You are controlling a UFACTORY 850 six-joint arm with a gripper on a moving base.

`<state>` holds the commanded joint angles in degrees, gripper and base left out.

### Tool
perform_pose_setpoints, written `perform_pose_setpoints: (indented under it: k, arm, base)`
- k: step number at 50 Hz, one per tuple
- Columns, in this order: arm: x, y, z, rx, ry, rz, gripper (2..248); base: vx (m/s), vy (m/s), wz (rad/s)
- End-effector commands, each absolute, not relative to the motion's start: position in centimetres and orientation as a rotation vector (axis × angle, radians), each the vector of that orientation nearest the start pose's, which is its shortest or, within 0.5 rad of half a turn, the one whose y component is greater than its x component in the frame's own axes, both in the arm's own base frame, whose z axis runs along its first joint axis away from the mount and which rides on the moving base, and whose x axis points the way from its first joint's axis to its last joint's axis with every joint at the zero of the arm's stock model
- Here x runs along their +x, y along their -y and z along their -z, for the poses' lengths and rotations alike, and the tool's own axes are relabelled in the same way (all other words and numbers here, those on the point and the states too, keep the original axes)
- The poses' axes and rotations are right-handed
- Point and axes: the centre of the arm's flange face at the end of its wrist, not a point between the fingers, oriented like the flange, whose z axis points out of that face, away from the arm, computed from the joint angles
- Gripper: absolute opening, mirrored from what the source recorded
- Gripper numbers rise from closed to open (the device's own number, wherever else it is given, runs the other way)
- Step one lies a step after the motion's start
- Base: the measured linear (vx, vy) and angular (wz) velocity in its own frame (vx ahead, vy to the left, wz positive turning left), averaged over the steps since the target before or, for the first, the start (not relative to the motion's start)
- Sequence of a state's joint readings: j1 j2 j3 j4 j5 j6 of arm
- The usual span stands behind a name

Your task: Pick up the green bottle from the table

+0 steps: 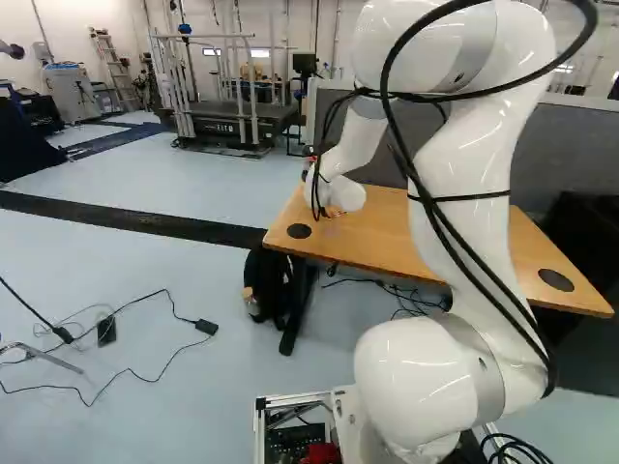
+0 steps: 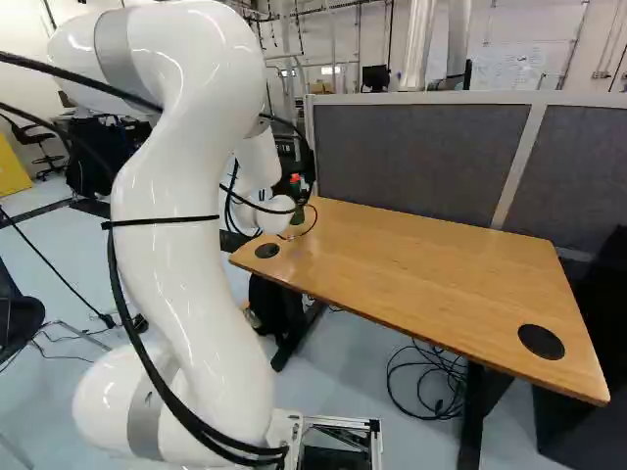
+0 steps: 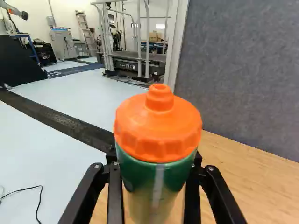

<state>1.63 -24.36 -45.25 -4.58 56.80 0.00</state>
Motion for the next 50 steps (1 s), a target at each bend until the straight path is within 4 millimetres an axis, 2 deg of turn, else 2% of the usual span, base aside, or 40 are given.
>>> perform_pose_setpoints:
  k: [50]
  arm:
    - [43.3, -1.9, -41.5, -2.353, 0.156, 2.012, 114]
  base:
    - [0.0, 0.0, 0.0]
